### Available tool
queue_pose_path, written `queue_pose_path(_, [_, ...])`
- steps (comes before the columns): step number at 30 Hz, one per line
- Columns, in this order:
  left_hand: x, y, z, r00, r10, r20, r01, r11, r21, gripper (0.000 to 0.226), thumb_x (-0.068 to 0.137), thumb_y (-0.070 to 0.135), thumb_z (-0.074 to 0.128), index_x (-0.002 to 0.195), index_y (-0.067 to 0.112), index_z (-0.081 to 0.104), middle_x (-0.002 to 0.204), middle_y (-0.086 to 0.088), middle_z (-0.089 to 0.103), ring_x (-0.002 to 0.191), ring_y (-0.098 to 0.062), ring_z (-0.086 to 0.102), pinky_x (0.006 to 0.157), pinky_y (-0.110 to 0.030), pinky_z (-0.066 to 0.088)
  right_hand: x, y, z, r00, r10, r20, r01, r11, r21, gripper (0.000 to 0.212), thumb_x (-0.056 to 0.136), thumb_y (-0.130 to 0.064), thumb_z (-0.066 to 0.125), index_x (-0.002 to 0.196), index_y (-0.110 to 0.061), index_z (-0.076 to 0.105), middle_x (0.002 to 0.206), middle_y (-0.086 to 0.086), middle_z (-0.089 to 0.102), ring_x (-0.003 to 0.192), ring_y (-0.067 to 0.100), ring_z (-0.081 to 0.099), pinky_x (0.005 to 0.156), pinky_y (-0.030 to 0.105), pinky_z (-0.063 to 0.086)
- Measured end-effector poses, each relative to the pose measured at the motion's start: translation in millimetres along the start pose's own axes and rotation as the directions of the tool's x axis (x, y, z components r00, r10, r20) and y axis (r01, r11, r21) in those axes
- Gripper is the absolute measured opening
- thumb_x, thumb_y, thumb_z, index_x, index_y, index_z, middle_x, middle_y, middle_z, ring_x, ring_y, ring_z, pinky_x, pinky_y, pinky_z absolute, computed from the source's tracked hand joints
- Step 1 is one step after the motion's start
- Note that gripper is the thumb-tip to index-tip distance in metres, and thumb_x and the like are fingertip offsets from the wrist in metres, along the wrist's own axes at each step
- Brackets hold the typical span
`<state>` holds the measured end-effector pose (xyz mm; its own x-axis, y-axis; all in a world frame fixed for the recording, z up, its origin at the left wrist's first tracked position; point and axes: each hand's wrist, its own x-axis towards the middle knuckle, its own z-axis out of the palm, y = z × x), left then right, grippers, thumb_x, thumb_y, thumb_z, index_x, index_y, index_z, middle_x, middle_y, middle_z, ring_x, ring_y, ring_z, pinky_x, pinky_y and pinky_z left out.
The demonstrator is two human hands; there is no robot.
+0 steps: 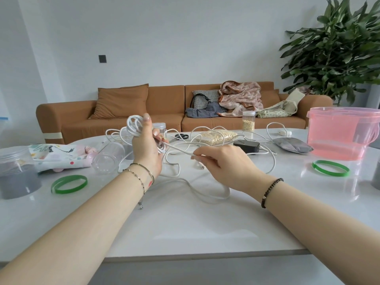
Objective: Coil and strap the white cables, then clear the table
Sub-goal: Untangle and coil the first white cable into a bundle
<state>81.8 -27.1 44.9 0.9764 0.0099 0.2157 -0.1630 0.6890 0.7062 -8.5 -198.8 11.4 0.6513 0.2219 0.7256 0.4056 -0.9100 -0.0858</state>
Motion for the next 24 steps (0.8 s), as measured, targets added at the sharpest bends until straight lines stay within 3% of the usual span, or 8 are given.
queue_pose_path(3, [9,5,-6,0.976,0.102,-0.193,-0.107,0.994,-0.015,0.047,0.097,0.044,0.06,0.063,0.019,0.04,0.045,0.01,0.038,0.039,-0.006,0.035,0.044,-0.021,0.033,1,-2,0,1.0,-0.012,0.0,0.012,0.999,0.049,0.019,0.1,-0.031,0.051,0.105,-0.032,0.07,0.072,-0.02,0.059,0.07,0.016,0.06,0.056,0.03,0.043])
queue_pose_path(5, [11,8,-8,0.97,0.066,-0.235,-0.086,0.993,-0.075,0.052,0.097,0.046,0.059,0.059,0.019,0.036,0.044,0.009,0.036,0.038,-0.007,0.031,0.042,-0.022,0.029,0,-4,1,0.998,-0.048,-0.028,0.05,0.996,0.068,0.022,0.098,-0.031,0.051,0.107,-0.032,0.071,0.081,-0.018,0.068,0.075,0.013,0.063,0.057,0.03,0.047])
queue_pose_path(7, [11,9,-7,0.987,-0.036,-0.156,0.011,0.988,-0.155,0.052,0.097,0.048,0.058,0.059,0.02,0.037,0.046,0.009,0.036,0.039,-0.007,0.031,0.042,-0.019,0.029,-2,-4,0,0.995,-0.075,-0.067,0.079,0.995,0.055,0.022,0.097,-0.031,0.054,0.107,-0.033,0.073,0.086,-0.015,0.072,0.074,0.009,0.061,0.056,0.031,0.05])
queue_pose_path(11, [5,11,-3,0.967,-0.228,0.111,0.251,0.922,-0.296,0.048,0.094,0.045,0.063,0.058,0.019,0.045,0.054,0.008,0.039,0.044,-0.004,0.038,0.046,-0.014,0.033,-1,3,-3,0.995,-0.026,-0.097,0.032,0.998,0.058,0.017,0.091,-0.038,0.061,0.097,-0.036,0.077,0.068,-0.017,0.06,0.06,-0.006,0.047,0.054,0.03,0.046])
queue_pose_path(14, [-3,8,1,0.912,-0.301,0.277,0.359,0.914,-0.189,0.046,0.095,0.04,0.063,0.057,0.017,0.049,0.052,0.007,0.04,0.049,-0.006,0.045,0.049,-0.015,0.041,0,6,1,0.998,-0.063,-0.022,0.065,0.992,0.105,0.015,0.09,-0.036,0.065,0.093,-0.03,0.079,0.068,-0.01,0.058,0.061,0.006,0.047,0.062,0.033,0.048])
queue_pose_path(17, [-10,2,4,0.833,-0.401,0.382,0.43,0.903,0.008,0.045,0.093,0.039,0.063,0.059,0.016,0.045,0.052,0.004,0.04,0.057,-0.01,0.05,0.056,-0.02,0.05,1,4,3,0.994,-0.11,-0.026,0.111,0.993,0.043,0.013,0.089,-0.03,0.068,0.088,-0.022,0.077,0.068,-0.004,0.059,0.067,0.012,0.046,0.072,0.03,0.042])
queue_pose_path(21, [-17,-5,7,0.799,-0.465,0.381,0.395,0.884,0.25,0.043,0.097,0.038,0.059,0.062,0.017,0.046,0.057,0.003,0.046,0.062,-0.013,0.056,0.072,-0.029,0.051,3,5,-1,0.979,-0.159,-0.131,0.148,0.985,-0.087,0.01,0.09,-0.025,0.068,0.084,-0.019,0.072,0.071,-0.01,0.054,0.072,0.015,0.049,0.074,0.03,0.038])
queue_pose_path(24, [-19,-6,8,0.809,-0.475,0.347,0.378,0.871,0.314,0.024,0.096,0.03,0.062,0.078,0.018,0.053,0.066,0.003,0.055,0.066,-0.013,0.061,0.078,-0.032,0.054,4,5,-3,0.967,-0.142,-0.213,0.121,0.987,-0.108,0.008,0.091,-0.023,0.067,0.085,-0.018,0.069,0.075,-0.015,0.045,0.078,0.016,0.048,0.076,0.028,0.035])
